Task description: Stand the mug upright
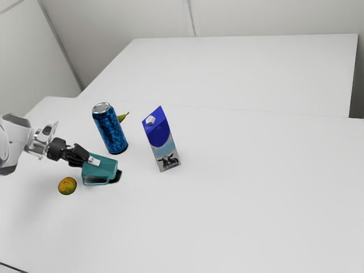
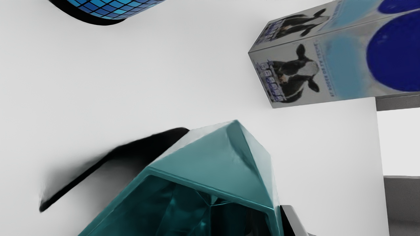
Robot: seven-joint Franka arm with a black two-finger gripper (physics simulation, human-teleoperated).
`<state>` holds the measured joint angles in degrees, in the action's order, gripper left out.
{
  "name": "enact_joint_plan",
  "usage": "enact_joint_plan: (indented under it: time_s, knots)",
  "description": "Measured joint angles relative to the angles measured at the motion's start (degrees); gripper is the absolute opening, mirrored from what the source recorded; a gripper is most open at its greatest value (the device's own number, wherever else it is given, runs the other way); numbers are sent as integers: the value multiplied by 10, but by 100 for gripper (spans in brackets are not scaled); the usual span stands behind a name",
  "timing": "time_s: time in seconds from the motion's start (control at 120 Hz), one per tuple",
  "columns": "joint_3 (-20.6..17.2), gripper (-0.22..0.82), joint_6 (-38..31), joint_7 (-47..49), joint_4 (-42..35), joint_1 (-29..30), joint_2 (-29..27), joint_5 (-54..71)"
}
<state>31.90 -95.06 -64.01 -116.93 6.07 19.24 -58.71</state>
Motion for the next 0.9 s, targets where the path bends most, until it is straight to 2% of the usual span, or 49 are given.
enact_joint_plan:
  time_s: [0.275, 0.333, 0.425, 0.467, 0.533, 0.592, 0.675, 0.775, 0.9]
  knots:
    - [-5, -17, -4, 13, 0, -15, -32, -3]
    - [-4, -17, -11, 21, -10, -32, -63, 16]
    - [-9, -17, -43, 43, -57, -64, -152, 91]
    - [-26, -18, -58, 58, -73, -69, -189, 132]
    - [-76, -18, -85, 83, -95, -56, -228, 187]
    - [-134, -18, -112, 106, -101, -55, -240, 230]
    - [-200, -18, -158, 135, -108, -102, -243, 286]
    - [-233, -18, -225, 167, -130, -133, -243, 341]
    - [-252, -18, -298, 204, -158, -121, -241, 384]
